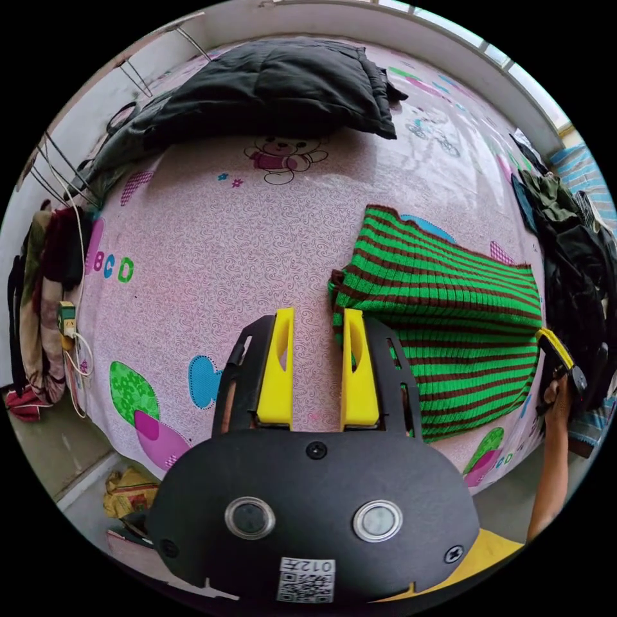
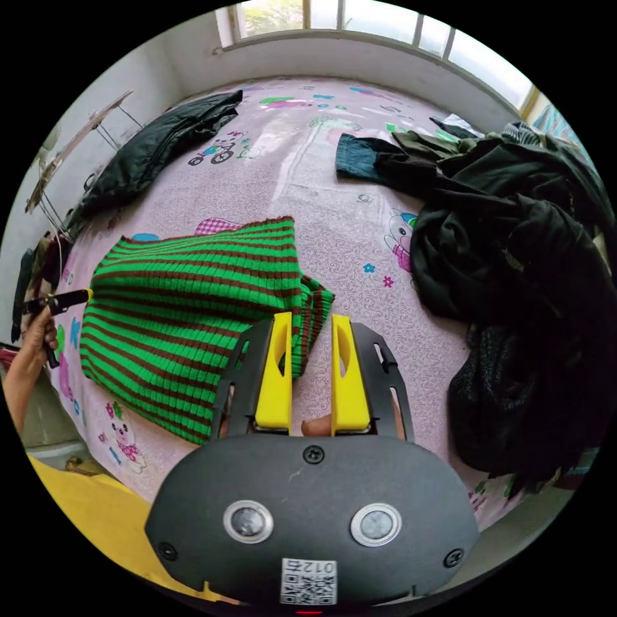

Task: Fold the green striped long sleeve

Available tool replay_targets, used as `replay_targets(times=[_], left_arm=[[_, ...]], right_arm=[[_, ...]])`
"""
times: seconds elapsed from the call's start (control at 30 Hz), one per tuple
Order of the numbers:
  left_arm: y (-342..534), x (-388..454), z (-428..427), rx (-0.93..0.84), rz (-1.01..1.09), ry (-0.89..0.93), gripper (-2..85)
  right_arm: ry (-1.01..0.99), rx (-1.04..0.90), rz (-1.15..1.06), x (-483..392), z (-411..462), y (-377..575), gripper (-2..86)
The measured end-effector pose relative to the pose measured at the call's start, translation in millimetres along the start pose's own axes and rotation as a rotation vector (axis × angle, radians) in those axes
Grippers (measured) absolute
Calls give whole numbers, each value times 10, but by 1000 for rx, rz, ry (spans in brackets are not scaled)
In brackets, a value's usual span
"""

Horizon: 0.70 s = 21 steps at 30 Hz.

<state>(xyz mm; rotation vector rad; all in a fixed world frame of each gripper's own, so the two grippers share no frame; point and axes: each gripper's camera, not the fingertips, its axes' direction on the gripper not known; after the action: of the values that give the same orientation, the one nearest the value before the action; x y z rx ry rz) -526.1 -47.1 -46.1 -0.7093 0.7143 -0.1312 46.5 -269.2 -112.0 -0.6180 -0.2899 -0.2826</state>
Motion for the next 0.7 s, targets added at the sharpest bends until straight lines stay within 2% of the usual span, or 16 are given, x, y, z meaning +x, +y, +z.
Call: replay_targets(times=[0.2, 0.37, 0.43, 0.53, 0.7], left_arm=[[212, -154, -146, -10, -36, 115, 100], [489, -246, -378, 17, -2, 175, 92], [608, -282, -485, -1, 36, 286, 79], [804, -316, -630, 12, 12, 331, 63], [1114, -664, -821, 1, -83, 554, 45]], right_arm=[[-285, -34, 217, 454, 211, -35, 96], [-288, -55, 174, 480, 307, -88, 85], [-276, -60, 131, 433, 354, -105, 79], [-274, -45, 140, 471, 439, -108, 73], [-441, -58, 245, 866, 644, -126, 68]])
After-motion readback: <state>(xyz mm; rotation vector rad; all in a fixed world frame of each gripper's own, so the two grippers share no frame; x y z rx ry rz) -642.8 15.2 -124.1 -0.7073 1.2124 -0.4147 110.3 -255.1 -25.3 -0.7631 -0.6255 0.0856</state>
